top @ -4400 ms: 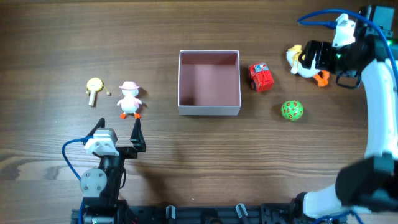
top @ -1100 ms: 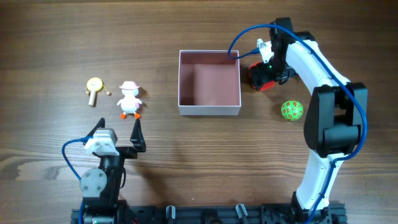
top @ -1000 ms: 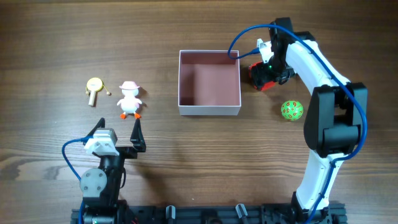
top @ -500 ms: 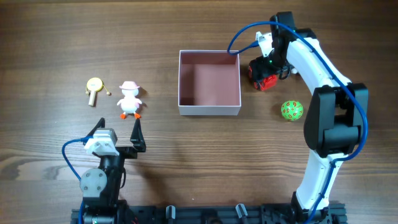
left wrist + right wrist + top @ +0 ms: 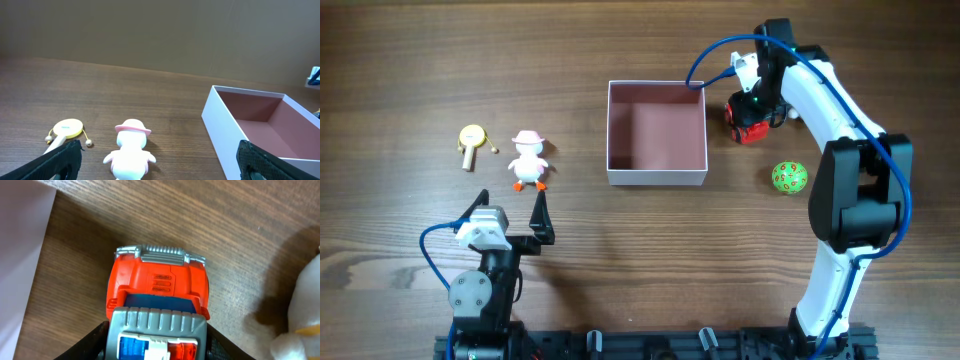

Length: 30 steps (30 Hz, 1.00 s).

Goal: Pack container
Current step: 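Lower the right gripper and grasp the red fire truck, then carry the fire truck into the box and release it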

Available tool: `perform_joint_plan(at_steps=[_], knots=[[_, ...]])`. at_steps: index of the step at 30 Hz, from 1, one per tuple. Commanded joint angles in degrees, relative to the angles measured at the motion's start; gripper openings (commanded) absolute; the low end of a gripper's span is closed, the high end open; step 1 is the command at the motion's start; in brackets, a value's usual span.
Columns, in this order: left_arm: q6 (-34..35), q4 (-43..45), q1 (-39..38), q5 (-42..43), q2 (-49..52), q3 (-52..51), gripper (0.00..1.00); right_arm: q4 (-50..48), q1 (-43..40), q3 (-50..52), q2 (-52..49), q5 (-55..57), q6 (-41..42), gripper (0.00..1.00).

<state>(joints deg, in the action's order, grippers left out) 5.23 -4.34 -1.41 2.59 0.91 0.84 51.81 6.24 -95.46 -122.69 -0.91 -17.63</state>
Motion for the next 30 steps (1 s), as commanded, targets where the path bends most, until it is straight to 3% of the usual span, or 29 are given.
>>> perform_joint_plan(at_steps=[1, 8, 17, 23, 30], knots=[[-0.5, 0.0, 0.5, -0.5, -0.1, -0.5, 1.00, 2.1, 0.3, -4.0, 0.6, 1.1, 3.6, 0.52], [-0.5, 0.0, 0.5, -0.5, -0.1, -0.5, 1.00, 11.2, 0.3, -17.4, 2.4, 2.2, 9.1, 0.47], [-0.5, 0.0, 0.5, -0.5, -0.1, -0.5, 1.00, 31.5, 4.0, -37.5, 2.7, 0.9, 21.8, 0.47], [-0.5, 0.0, 0.5, -0.5, -0.1, -0.5, 1.00, 34.7, 10.4, -39.1, 2.9, -4.5, 31.6, 0.46], [-0.5, 0.0, 0.5, -0.5, -0.1, -0.5, 1.00, 30.3, 17.7, -37.0, 2.9, -2.7, 34.8, 0.45]])
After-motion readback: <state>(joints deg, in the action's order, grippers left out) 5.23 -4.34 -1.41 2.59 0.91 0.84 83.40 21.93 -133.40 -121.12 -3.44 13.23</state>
